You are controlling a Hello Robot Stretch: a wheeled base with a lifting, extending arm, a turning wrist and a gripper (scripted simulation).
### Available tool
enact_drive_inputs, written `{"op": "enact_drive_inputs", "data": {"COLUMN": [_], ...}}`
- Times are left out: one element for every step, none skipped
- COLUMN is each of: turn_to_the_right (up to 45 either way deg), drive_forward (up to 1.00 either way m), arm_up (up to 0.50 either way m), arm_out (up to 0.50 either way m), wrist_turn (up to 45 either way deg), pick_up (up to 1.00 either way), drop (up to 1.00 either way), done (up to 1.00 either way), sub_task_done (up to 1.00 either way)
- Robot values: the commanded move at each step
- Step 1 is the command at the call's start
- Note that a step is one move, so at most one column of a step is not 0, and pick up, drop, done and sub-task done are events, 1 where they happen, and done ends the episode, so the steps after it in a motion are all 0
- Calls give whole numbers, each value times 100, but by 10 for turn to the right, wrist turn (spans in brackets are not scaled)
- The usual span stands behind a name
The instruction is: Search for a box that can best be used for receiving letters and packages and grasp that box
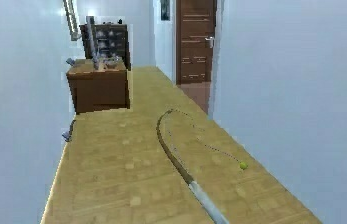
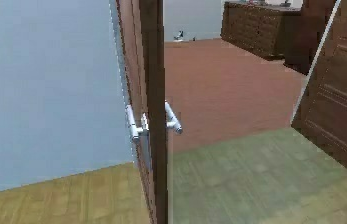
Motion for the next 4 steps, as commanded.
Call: {"op": "enact_drive_inputs", "data": {"turn_to_the_right": [0, 0, 0, 450], "drive_forward": [100, 100, 95, 0], "arm_up": [0, 0, 0, 0], "arm_out": [0, 0, 0, 0], "wrist_turn": [0, 0, 0, 0], "pick_up": [0, 0, 0, 0], "drop": [0, 0, 0, 0], "done": [0, 0, 0, 0], "sub_task_done": [0, 0, 0, 0]}}
